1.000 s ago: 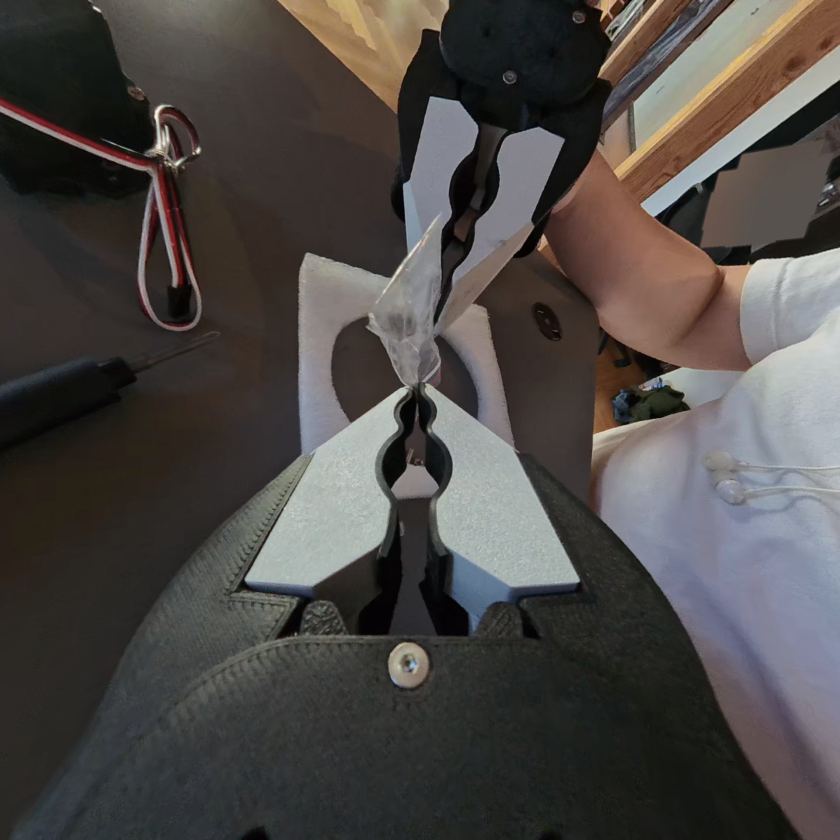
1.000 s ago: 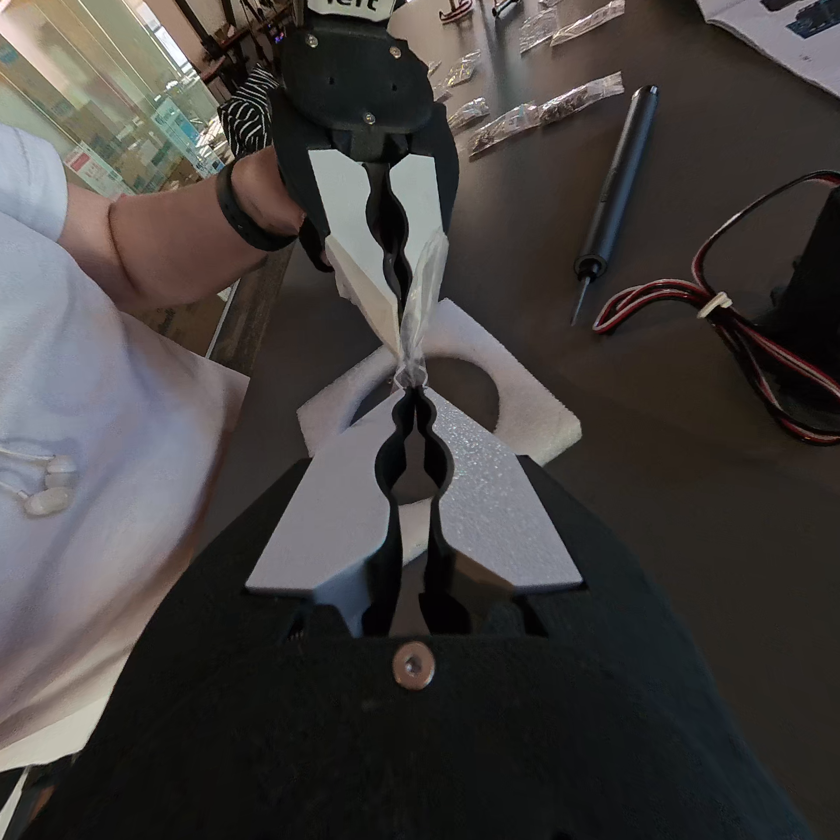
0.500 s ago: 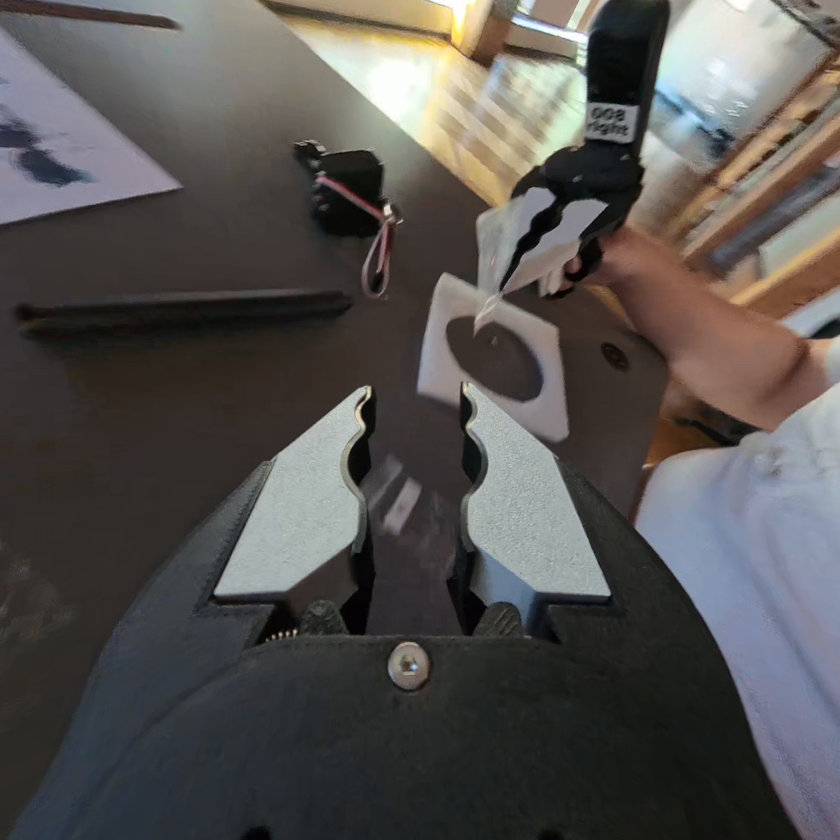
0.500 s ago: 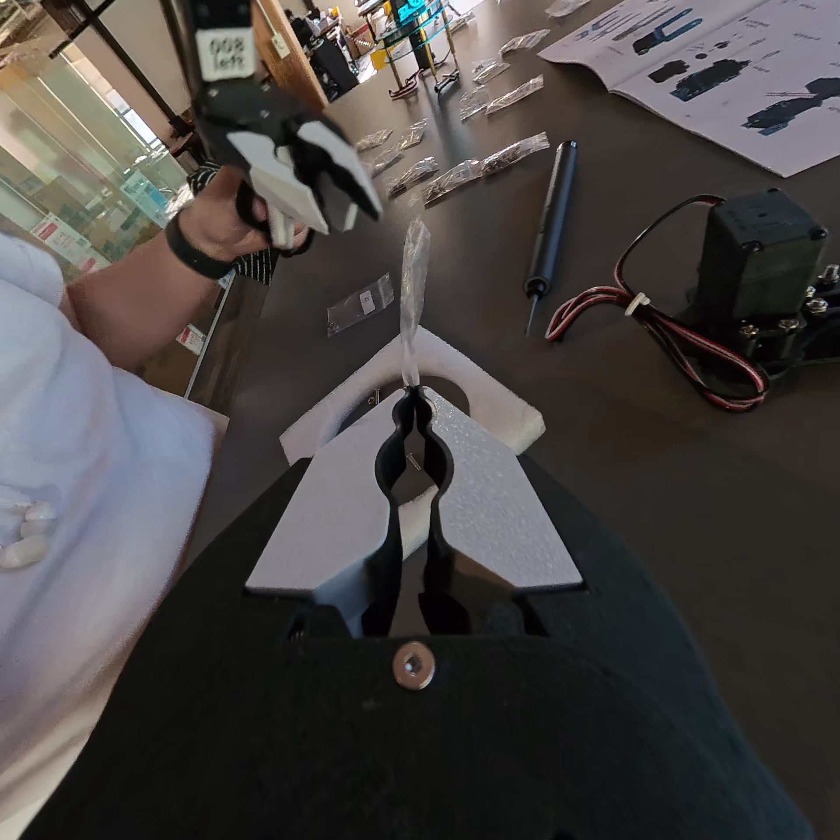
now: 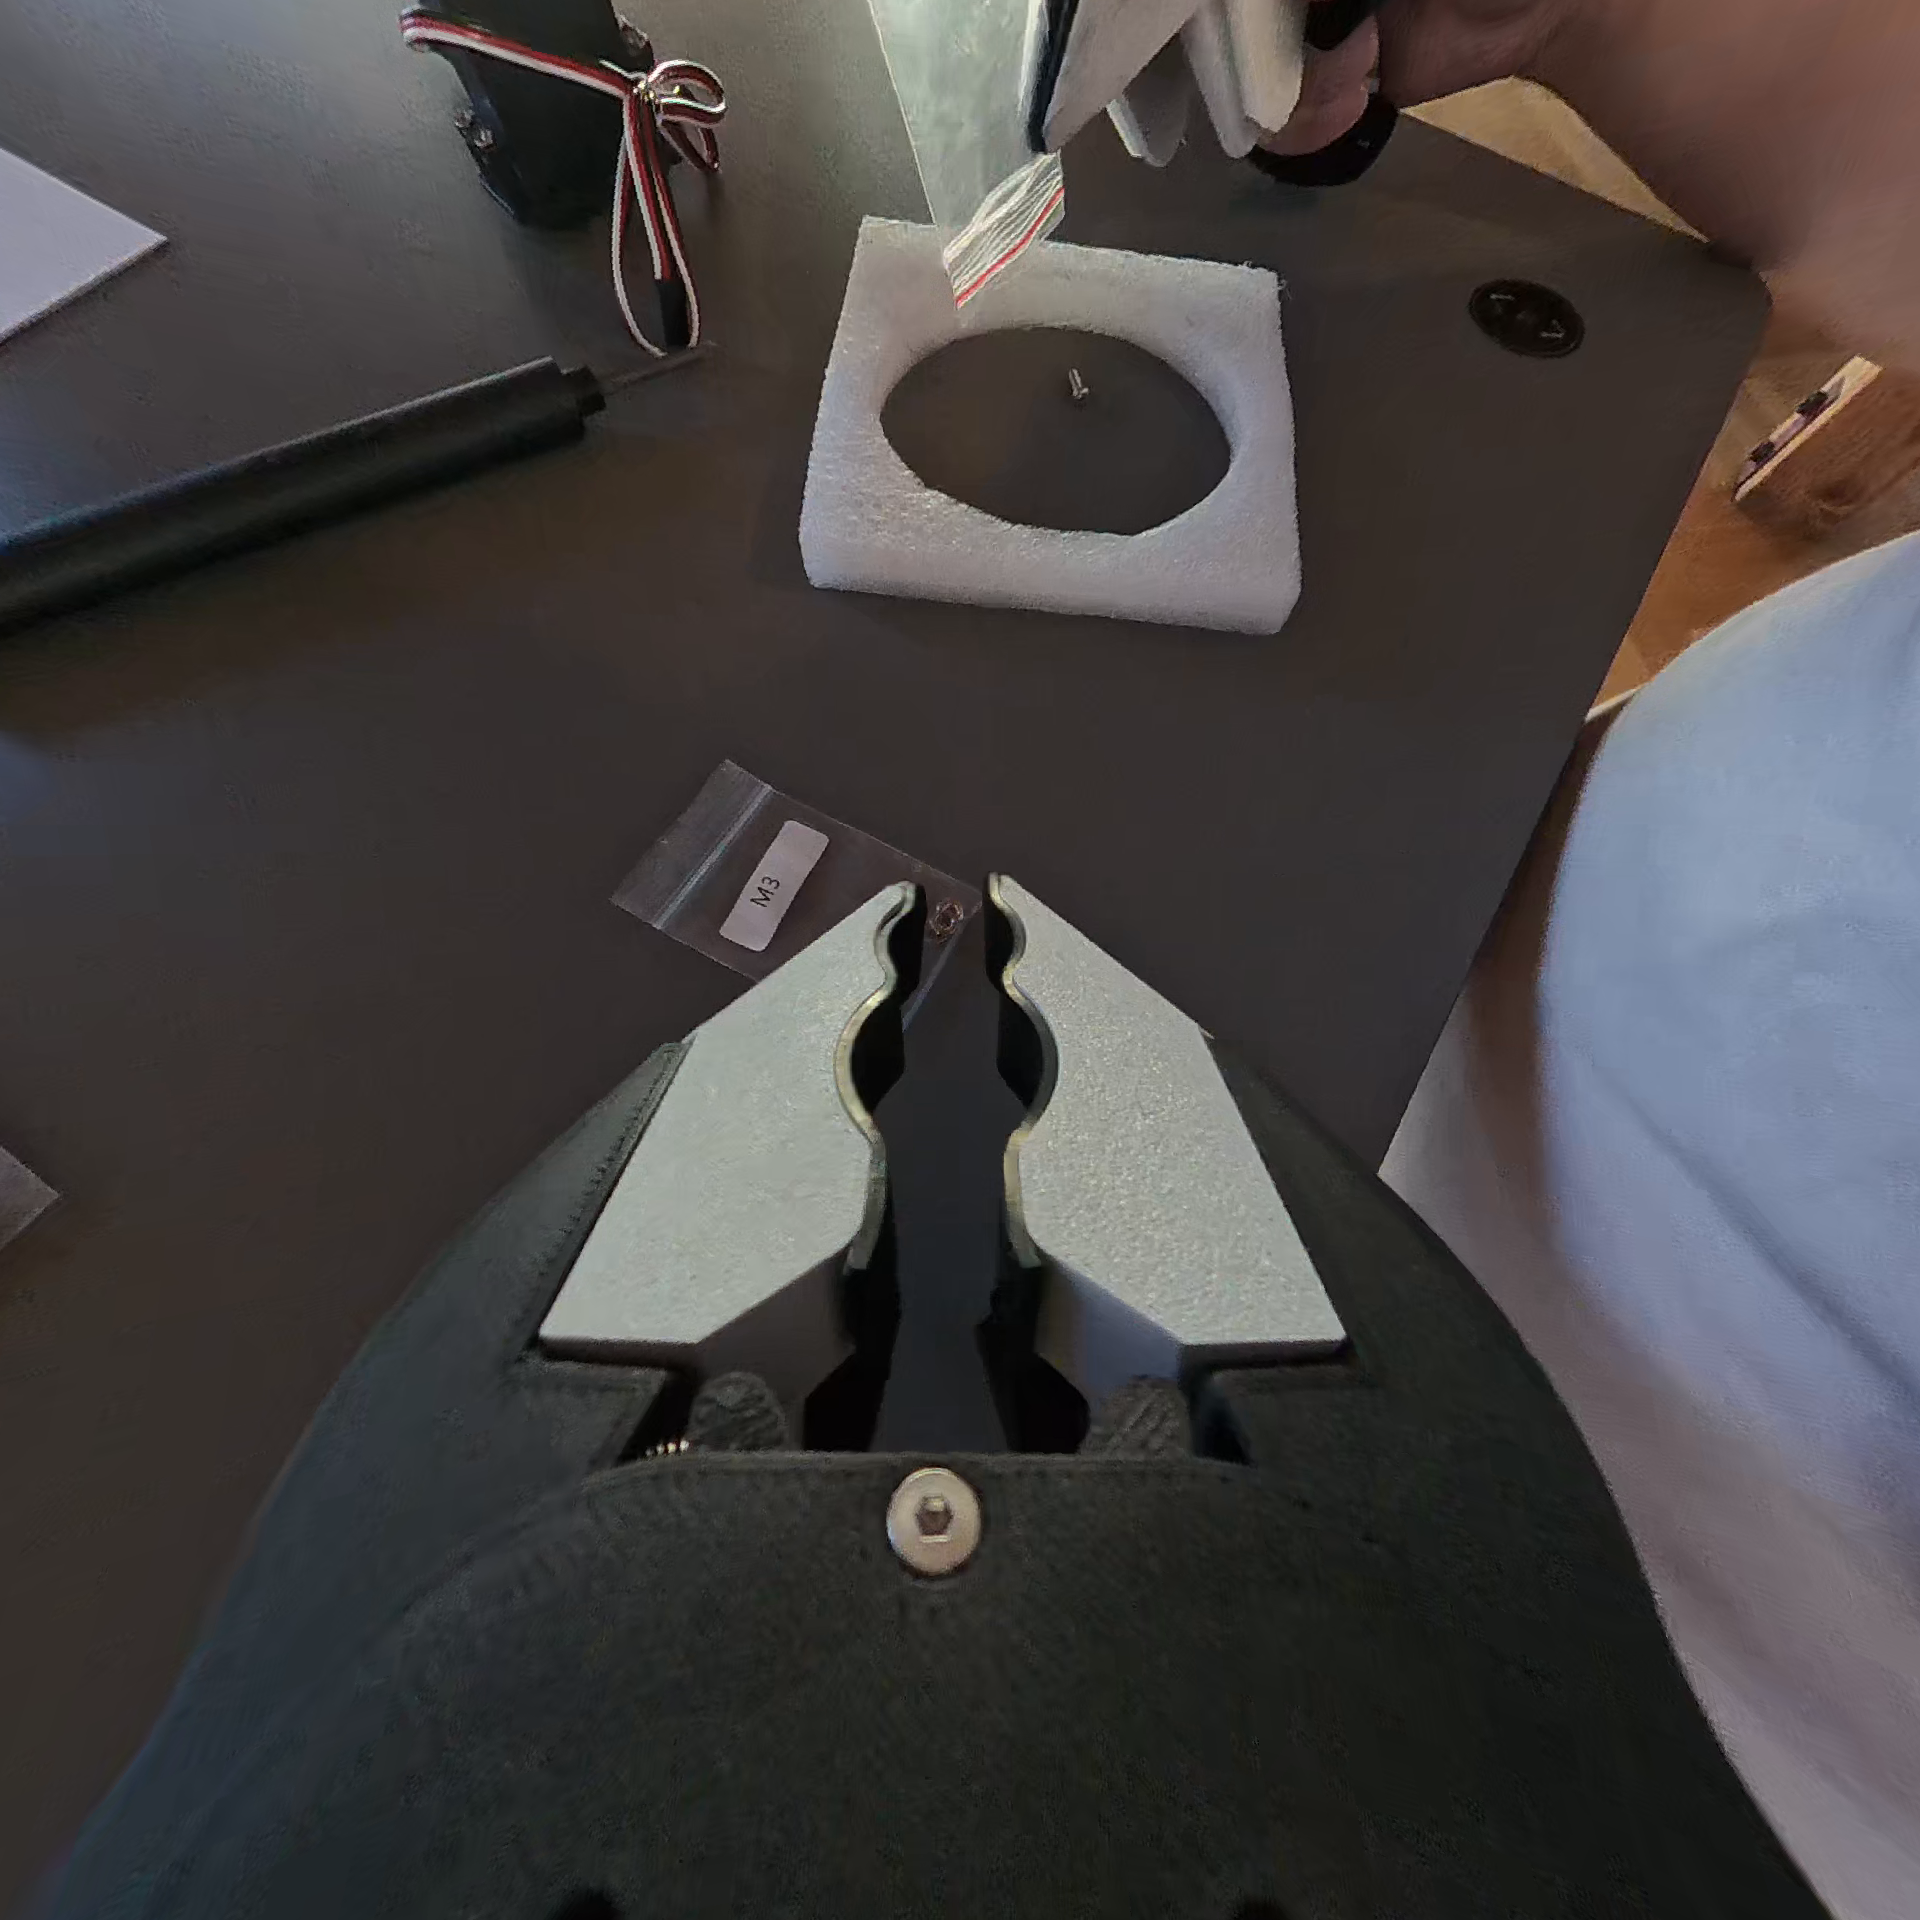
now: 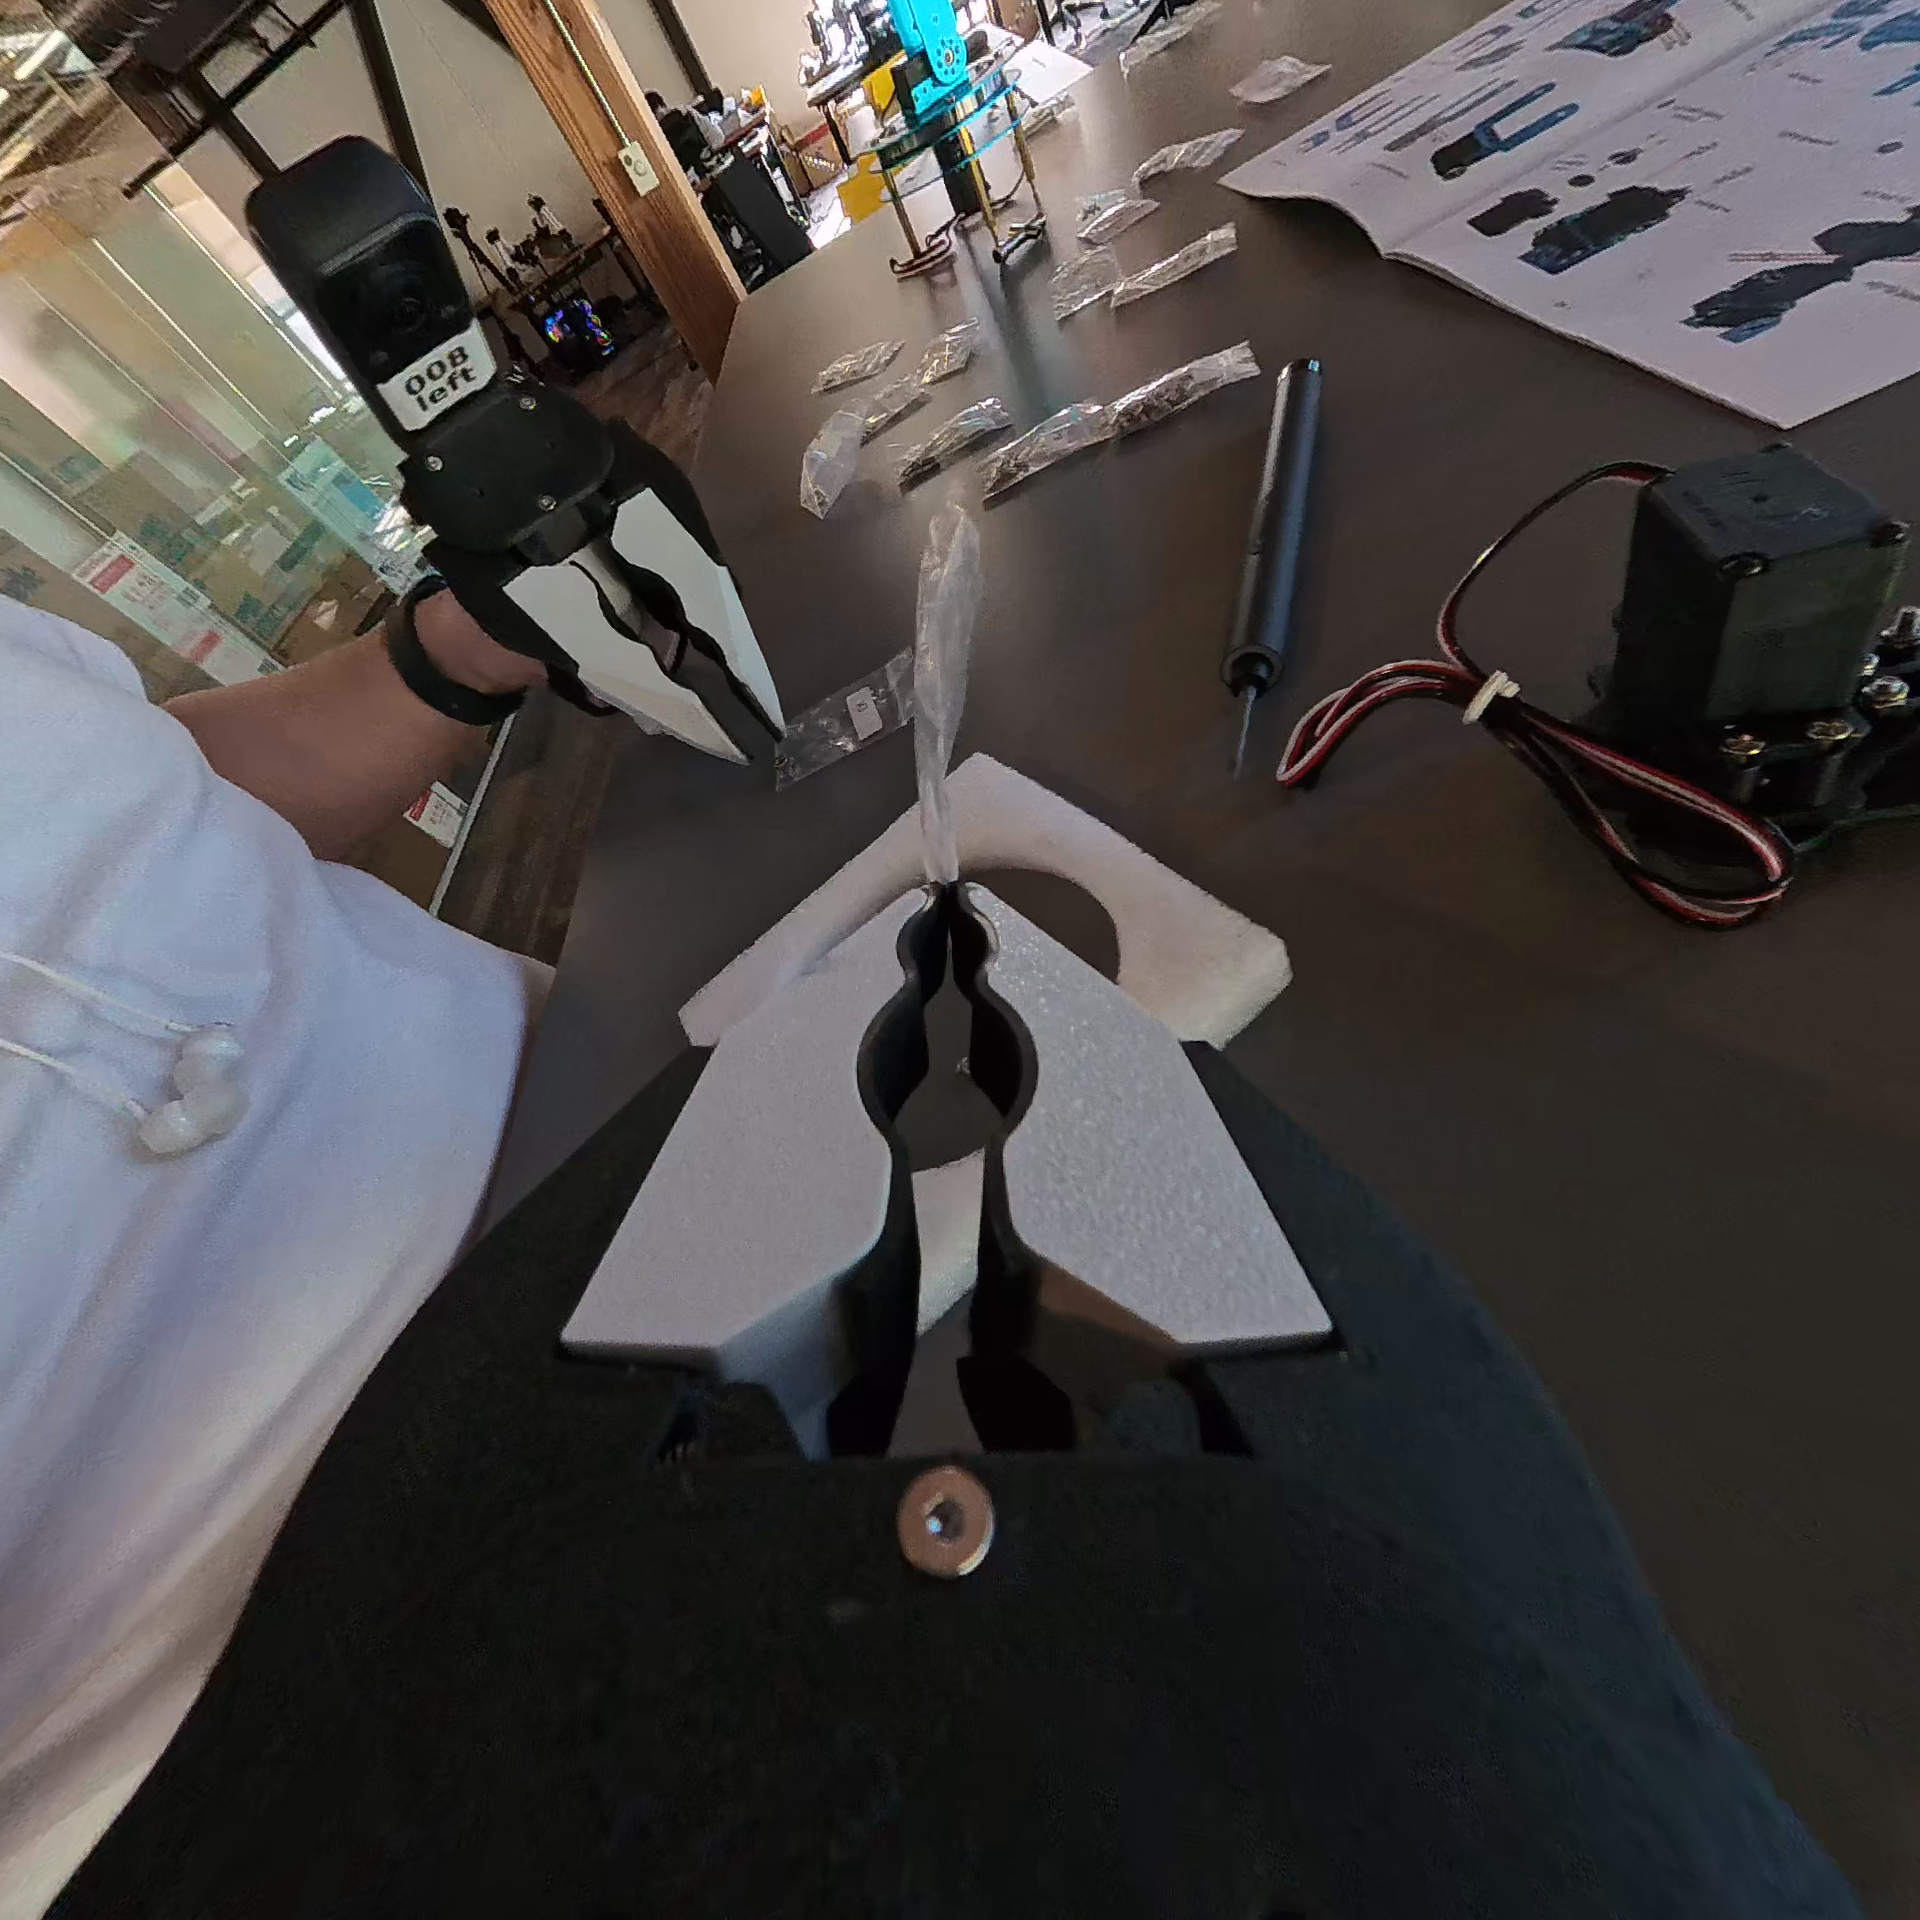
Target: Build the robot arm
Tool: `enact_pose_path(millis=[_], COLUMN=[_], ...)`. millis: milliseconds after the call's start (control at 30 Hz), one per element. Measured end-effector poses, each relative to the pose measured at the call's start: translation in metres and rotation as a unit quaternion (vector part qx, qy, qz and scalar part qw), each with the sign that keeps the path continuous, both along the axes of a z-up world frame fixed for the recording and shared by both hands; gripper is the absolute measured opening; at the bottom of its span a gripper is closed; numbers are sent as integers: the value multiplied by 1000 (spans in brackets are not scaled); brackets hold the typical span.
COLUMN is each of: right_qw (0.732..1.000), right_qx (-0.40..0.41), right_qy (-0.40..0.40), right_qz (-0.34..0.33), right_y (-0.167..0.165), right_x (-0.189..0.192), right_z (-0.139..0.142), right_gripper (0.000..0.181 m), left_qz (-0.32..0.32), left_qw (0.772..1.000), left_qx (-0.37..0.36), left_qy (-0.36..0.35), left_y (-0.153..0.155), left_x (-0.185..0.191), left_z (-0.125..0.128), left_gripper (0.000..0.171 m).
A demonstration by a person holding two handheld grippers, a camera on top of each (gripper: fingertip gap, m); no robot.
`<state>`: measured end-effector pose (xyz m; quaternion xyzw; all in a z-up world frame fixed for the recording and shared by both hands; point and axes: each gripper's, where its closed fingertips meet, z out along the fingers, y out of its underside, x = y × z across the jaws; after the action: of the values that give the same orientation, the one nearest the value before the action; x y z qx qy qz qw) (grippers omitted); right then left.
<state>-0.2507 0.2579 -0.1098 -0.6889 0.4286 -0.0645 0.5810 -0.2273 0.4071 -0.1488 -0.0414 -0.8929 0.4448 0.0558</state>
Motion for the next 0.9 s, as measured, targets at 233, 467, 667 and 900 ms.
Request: enact_pose_path(millis=[233, 467, 667, 900], right_qw=[1000, 999, 999, 998], right_qx=[-1, 6, 13, 18], right_qy=[-6, -20, -22, -33], right_qz=[-11, -29, -39, -51], right_y=[-2, -10, -14, -16], right_x=[-7, -14, -20, -21], right_z=[3, 11, 12, 18], right_gripper=[0, 0, 0, 0], left_qz=[-13, -10, -4, 35], left_qw=[999, 998, 997, 998], left_qx=[25, 20, 16, -10], left_qy=[-27, -51, -78, -57], left_y=[1, 2, 4, 18], left_x=[1, 1, 4, 23], left_z=[-11, -11, -10, 13], left_gripper=[10, 5, 4, 4])
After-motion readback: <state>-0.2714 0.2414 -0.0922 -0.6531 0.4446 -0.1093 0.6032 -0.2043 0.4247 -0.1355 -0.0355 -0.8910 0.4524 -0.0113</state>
